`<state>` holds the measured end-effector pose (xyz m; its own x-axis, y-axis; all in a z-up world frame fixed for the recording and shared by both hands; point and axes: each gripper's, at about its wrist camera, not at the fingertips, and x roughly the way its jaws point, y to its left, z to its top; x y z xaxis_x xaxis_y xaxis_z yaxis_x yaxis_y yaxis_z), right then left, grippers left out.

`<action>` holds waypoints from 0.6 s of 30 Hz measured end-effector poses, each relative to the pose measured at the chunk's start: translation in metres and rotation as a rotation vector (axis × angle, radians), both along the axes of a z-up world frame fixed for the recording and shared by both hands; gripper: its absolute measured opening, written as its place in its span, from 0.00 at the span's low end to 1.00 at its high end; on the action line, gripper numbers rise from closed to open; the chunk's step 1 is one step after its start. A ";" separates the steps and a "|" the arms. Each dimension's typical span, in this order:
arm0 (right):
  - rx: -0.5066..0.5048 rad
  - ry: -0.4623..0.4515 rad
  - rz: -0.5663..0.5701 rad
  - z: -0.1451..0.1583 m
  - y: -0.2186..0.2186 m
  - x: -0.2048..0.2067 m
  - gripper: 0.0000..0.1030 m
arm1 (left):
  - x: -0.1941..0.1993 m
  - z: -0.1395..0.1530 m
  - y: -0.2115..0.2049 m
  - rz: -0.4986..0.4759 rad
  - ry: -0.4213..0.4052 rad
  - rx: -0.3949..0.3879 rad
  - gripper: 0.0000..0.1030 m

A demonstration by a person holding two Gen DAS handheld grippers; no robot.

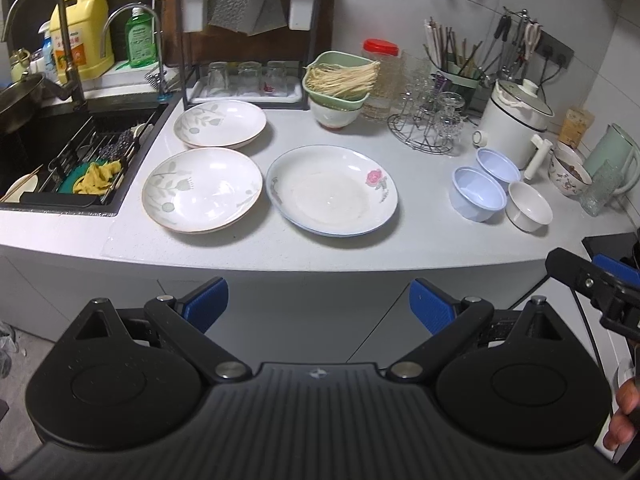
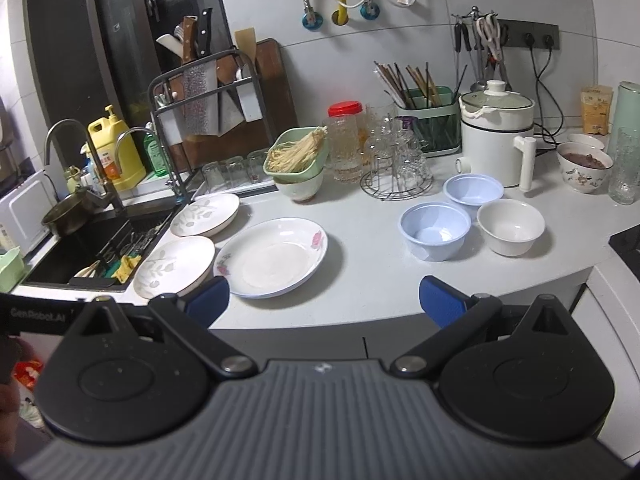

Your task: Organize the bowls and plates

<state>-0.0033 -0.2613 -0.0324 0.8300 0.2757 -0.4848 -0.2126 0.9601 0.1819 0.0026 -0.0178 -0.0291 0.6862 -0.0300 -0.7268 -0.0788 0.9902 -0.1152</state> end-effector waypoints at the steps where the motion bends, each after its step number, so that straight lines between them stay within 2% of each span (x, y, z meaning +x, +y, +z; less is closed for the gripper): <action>1: 0.010 -0.002 0.004 0.000 -0.001 0.001 1.00 | 0.001 0.001 0.001 0.003 0.002 0.001 0.96; 7: 0.059 0.024 0.023 0.002 0.002 0.012 1.00 | 0.011 0.004 0.005 -0.003 0.011 0.040 0.96; 12: 0.048 0.047 -0.001 0.006 0.010 0.024 1.00 | 0.029 0.003 0.017 -0.009 0.035 -0.004 0.96; 18: 0.011 0.048 0.006 0.009 0.027 0.036 1.00 | 0.057 0.004 0.031 -0.036 0.036 -0.016 0.96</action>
<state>0.0328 -0.2348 -0.0233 0.8045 0.2859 -0.5207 -0.2087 0.9567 0.2028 0.0591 0.0136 -0.0247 0.6576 -0.0654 -0.7505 -0.0480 0.9906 -0.1284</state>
